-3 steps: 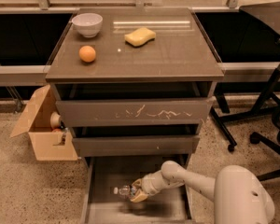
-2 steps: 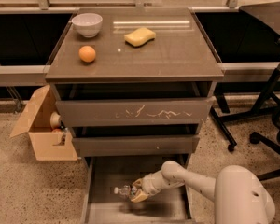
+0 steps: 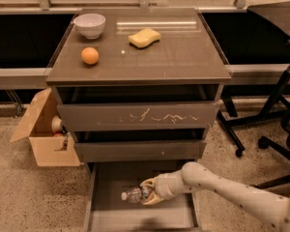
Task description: Pick water bottle from bottom drawer and place on counter
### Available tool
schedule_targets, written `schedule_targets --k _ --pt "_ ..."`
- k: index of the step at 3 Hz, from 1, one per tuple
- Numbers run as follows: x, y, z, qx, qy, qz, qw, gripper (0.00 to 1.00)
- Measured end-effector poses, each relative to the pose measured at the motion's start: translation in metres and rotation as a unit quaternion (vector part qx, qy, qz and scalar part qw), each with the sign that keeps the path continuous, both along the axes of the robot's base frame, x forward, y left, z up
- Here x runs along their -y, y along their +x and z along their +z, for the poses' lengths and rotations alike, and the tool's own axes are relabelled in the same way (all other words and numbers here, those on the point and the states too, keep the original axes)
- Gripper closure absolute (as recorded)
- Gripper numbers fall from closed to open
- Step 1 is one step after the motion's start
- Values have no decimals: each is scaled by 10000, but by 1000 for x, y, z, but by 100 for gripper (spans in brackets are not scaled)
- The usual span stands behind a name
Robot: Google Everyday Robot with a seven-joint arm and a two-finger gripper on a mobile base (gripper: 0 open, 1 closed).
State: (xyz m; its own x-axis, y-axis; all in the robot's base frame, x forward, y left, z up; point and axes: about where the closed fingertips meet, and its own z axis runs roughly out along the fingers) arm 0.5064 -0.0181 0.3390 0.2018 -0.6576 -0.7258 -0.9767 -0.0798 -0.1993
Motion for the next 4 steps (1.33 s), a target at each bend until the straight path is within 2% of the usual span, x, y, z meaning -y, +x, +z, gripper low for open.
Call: schedule_targets --k 1,2,3,4 --pt "13 -31 57 410 43 176 9990 100" --pt "12 -31 61 432 37 200 9989 100" --pt "8 -29 97 639 -29 411 9971 100" --pt "-2 -28 144 858 -317 633 9938 100"
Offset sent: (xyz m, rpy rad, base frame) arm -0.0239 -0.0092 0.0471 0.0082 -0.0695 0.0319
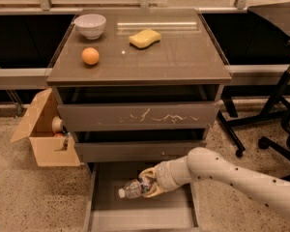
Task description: Pick water bottle from bottom drawer and place on counter
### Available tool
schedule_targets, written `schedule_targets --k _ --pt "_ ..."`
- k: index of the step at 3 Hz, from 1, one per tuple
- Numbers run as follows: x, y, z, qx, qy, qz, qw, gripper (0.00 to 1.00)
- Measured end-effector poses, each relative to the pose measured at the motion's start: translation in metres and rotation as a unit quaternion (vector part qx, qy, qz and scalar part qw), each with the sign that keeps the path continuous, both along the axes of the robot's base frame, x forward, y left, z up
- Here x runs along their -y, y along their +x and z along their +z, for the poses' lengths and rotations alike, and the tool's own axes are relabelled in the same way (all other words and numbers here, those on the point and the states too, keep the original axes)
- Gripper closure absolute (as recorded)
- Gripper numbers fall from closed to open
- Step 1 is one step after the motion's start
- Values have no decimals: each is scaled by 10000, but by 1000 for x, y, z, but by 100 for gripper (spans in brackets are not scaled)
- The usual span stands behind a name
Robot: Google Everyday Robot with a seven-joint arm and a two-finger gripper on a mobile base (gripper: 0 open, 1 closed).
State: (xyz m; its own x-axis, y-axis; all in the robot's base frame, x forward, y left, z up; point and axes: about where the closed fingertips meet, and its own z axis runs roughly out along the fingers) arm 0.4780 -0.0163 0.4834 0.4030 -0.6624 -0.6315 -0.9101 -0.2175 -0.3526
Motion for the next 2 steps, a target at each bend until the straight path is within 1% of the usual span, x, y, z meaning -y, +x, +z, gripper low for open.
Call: schedule_targets --k 1,2 --pt "2 11 72 352 -448 119 9983 100" --pt "9 20 142 738 -803 170 9939 100"
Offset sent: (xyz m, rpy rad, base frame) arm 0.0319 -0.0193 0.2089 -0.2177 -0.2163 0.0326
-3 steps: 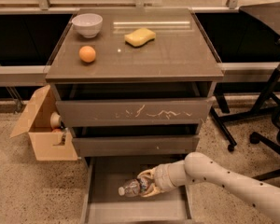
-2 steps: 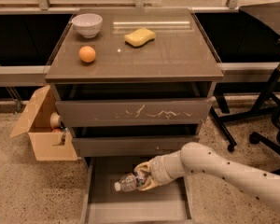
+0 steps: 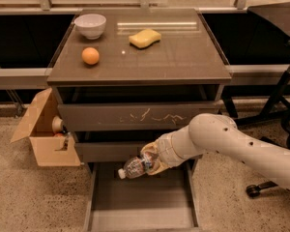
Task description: Pick water bottle from bottom drawer and place on counter
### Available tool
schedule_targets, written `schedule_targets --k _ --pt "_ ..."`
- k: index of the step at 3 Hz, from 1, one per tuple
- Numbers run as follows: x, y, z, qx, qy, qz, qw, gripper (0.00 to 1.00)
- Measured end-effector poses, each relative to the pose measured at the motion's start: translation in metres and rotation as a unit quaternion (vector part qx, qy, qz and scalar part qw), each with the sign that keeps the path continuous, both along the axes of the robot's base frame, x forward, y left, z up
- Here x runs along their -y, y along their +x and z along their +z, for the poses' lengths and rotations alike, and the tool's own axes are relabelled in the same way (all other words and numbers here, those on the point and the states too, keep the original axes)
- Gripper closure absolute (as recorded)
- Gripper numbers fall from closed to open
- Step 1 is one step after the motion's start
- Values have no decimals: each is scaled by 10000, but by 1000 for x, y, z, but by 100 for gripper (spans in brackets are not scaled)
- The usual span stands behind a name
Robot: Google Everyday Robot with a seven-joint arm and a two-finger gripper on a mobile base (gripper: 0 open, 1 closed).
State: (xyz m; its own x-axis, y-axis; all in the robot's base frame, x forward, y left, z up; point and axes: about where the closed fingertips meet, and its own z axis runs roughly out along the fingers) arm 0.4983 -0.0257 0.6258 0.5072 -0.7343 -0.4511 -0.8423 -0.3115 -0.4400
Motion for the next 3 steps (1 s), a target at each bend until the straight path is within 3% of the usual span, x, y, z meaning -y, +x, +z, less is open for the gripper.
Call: schedule_targets --k 1,2,3 --pt "0 0 0 0 0 0 10000 100" --pt "25 8 34 169 -246 -38 9995 100" --pt "59 19 91 519 -557 -128 9970 100"
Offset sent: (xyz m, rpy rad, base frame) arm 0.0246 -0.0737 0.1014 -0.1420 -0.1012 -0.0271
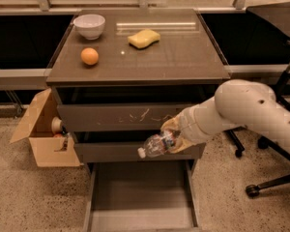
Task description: Pick water bottle from bottom drawer and place on counter
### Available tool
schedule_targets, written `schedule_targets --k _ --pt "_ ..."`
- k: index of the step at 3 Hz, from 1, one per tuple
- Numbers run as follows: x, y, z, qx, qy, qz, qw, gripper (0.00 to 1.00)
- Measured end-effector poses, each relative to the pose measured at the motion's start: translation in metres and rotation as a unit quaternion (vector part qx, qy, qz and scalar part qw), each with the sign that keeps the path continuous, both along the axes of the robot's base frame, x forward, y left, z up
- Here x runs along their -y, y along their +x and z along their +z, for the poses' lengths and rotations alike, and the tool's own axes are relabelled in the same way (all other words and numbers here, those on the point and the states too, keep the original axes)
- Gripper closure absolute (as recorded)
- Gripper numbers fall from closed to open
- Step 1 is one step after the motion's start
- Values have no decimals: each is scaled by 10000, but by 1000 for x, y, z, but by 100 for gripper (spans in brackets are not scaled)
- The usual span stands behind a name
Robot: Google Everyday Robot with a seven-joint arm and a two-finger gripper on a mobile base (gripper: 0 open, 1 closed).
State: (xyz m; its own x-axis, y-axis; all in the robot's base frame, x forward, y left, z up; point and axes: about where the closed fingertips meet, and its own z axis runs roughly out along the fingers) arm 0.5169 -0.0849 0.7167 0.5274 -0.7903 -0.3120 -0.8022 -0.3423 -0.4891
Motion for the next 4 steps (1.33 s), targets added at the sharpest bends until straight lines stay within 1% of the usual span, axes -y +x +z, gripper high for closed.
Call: schedule_targets --k 1,2,3,4 --pt "29 6 55 394 -247 -137 9988 100" --pt "47 10 107 802 -514 -231 9952 100" --pt "47 10 107 801 -514 -231 9952 100" --pt "51 31 125 1071 -401 -199 9932 100"
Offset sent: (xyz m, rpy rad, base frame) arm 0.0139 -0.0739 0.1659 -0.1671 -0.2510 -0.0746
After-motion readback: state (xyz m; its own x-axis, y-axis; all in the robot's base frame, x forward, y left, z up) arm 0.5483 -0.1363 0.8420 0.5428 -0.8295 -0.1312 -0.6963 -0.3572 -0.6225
